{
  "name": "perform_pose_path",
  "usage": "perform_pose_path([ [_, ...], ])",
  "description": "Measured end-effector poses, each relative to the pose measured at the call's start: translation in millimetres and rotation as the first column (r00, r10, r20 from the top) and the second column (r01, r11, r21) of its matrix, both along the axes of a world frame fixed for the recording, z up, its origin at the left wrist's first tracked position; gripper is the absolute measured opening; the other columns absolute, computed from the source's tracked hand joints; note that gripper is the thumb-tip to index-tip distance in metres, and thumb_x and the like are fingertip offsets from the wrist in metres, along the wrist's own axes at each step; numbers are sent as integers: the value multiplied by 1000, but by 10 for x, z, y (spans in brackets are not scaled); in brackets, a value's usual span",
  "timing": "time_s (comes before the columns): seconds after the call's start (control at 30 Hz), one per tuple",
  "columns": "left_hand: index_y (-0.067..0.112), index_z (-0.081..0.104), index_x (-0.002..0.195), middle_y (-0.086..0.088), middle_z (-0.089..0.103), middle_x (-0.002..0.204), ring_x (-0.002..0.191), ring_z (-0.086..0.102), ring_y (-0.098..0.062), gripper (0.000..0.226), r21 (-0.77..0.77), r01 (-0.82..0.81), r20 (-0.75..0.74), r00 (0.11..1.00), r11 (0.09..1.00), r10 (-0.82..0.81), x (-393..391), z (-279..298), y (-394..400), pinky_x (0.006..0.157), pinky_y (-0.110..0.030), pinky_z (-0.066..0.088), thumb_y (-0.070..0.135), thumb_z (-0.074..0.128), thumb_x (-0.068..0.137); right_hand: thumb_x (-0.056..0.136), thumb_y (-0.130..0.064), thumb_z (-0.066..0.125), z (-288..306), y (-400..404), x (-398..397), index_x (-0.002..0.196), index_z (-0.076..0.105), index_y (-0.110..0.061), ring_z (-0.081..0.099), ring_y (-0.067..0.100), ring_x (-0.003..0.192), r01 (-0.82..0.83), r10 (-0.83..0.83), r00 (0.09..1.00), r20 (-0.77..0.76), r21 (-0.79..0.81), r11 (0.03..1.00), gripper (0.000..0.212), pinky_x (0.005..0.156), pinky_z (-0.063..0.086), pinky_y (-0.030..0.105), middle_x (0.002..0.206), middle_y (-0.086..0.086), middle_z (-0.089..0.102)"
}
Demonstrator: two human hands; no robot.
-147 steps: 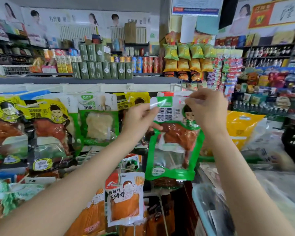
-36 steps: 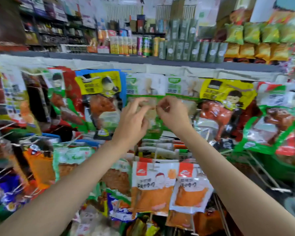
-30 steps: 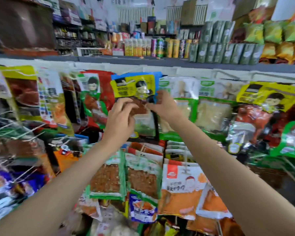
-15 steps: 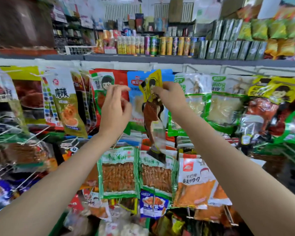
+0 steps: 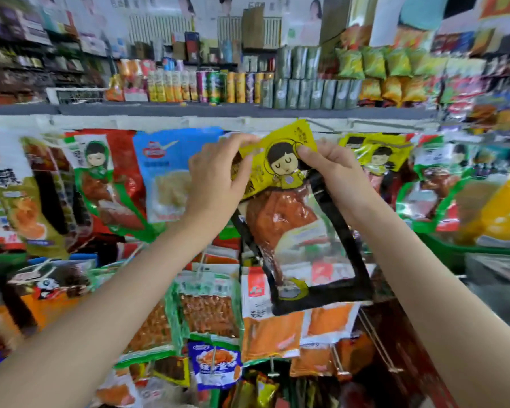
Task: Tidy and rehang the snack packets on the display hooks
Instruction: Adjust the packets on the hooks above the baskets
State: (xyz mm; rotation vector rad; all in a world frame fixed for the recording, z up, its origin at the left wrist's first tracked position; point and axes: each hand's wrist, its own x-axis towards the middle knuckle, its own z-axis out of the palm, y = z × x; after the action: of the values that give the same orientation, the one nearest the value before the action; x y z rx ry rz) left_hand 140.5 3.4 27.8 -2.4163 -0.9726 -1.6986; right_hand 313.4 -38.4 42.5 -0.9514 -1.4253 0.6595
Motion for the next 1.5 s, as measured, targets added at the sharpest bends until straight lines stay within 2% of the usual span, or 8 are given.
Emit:
perform_pose_path([
  [0.23,19,59,77,2,63,79,84,64,-17,11,-444,273,156,961,853,-227,1293,9,31,78,-23,43,14,68,81,89,-22,58,-209,-265,1310,64,52,8,32,2,33,197,-199,980,-20,-73,978,40,38,27,11,37,-12,37],
  [0.37,21,60,76,9,62,81,87,60,-9,11,-375,319,170,947,871,-274,1906,61,-86,86,-25,45,15,68,81,84,-20,66,-174,-316,1773,67,69,-17,64,20,69,294,-295,955,-35,-19,956,17,69,51,32,63,-7,71],
  [0.57,13,65,89,8,63,91,92,59,-5,7,-328,294,204,950,898,-236,2333,269,-79,86,-18,43,17,65,84,88,-12,61,-17,-254,2011,79,67,-3,63,4,55,406,-398,911,-110,61,912,14,57,54,22,56,-12,68],
  [0.77,15,62,90,10,62,88,82,58,1,6,-375,335,241,936,865,-258,2358,314,-18,80,-12,44,15,65,84,72,-45,63,-12,11,2075,73,60,9,60,41,65,510,-508,860,-41,81,856,53,69,48,62,81,36,62],
  [0.97,9,65,99,3,65,96,93,59,-8,14,-511,287,263,950,810,-170,2253,209,208,82,-15,44,11,62,85,84,-26,63,23,179,2046,63,56,2,46,20,56,519,-530,832,163,111,848,36,53,42,36,62,23,55],
  [1.13,14,40,133,-9,42,132,124,37,-25,60,-54,-286,-298,919,957,258,2198,-81,371,106,-36,29,19,67,80,87,-9,54,-137,322,1956,103,51,-6,48,25,78,684,-733,606,309,268,678,16,62,29,28,91,11,52],
  [1.37,22,30,139,-19,41,134,119,43,-34,84,217,-330,-383,837,919,391,1984,-407,489,99,-45,41,-1,69,68,69,-2,56,-464,468,1812,116,44,-14,46,36,102,688,-933,202,298,634,352,50,78,40,41,118,20,48],
  [1.5,28,17,146,-9,22,151,135,26,-31,87,175,-276,-650,689,945,321,1950,-589,461,106,-49,28,-9,56,77,78,-35,59,-728,561,1794,125,51,-18,37,42,128,577,-866,22,500,701,420,50,98,36,54,141,17,42],
])
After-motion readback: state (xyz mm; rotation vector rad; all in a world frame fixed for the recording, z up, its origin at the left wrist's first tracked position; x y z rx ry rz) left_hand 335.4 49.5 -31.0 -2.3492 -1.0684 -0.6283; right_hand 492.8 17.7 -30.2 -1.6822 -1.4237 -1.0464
